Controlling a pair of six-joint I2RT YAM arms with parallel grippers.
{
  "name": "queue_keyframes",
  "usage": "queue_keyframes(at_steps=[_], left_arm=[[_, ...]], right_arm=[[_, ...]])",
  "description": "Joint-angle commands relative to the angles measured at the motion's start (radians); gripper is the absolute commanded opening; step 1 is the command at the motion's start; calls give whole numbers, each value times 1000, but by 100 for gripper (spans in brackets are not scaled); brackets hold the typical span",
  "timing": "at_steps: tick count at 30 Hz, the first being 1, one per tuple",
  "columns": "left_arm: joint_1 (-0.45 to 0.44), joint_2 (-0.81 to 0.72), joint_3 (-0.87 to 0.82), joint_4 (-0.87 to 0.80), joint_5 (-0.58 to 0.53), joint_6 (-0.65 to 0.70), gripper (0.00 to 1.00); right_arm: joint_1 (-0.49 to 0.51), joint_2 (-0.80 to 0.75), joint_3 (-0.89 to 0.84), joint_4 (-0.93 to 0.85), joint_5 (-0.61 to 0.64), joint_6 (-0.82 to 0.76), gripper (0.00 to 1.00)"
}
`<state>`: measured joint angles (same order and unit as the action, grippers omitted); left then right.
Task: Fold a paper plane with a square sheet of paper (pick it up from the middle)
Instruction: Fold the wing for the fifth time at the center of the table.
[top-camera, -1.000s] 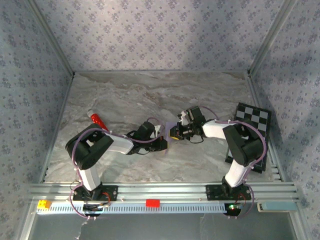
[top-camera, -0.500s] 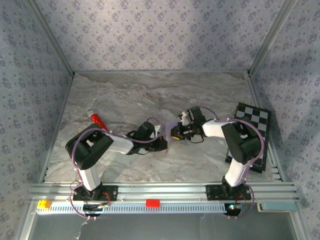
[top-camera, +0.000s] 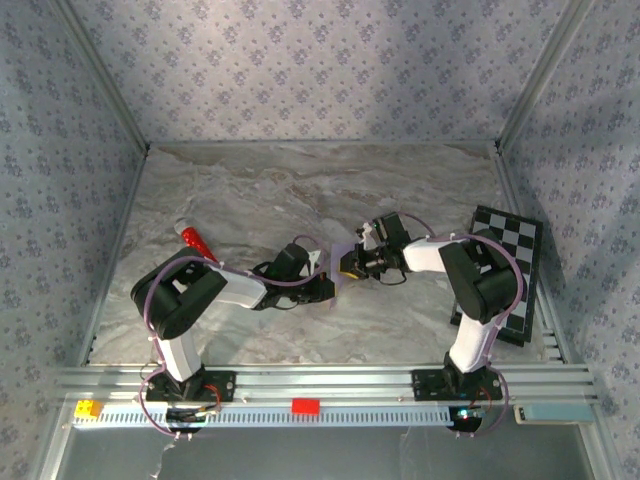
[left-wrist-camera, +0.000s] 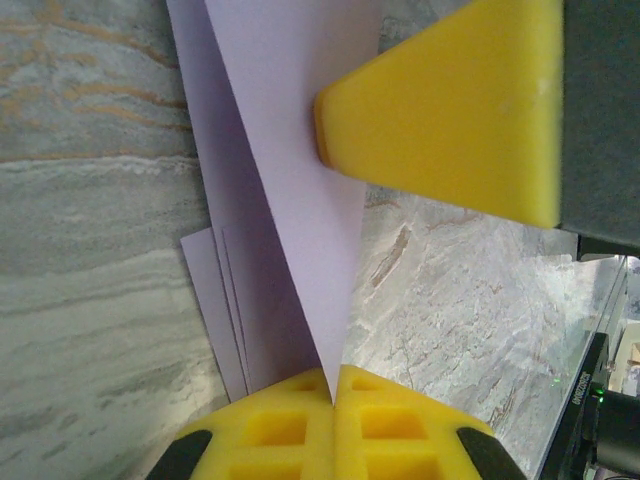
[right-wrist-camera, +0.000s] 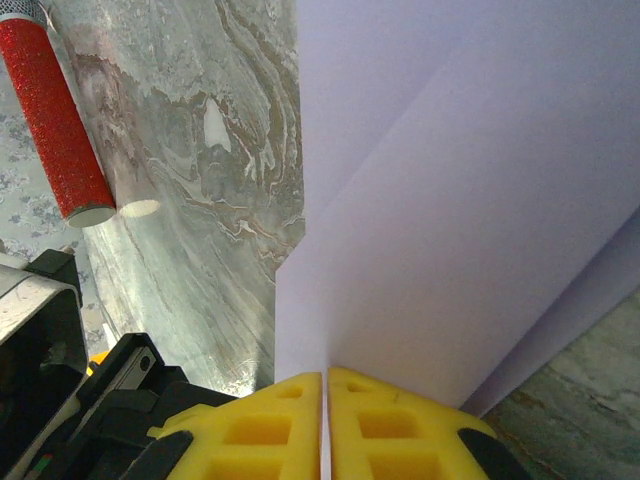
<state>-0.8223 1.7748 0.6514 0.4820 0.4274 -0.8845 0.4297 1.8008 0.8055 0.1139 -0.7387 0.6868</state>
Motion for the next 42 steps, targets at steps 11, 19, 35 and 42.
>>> queue_keyframes(at_steps=[11,19,35,42], left_arm=[[0,33,-18,-41,17,5,1],[-1,-3,-6,-58,20,-5,10],[-1,-71,-8,-51,29,-27,8],[-1,-50,-45,-57,43,-47,3]], right_arm=[[-8,67,1,15,13,-20,12],[-8,71,-27,2,48,-15,12],[-3,75,-31,-24,65,-15,12],[-3,78,-29,-38,72,-18,12]])
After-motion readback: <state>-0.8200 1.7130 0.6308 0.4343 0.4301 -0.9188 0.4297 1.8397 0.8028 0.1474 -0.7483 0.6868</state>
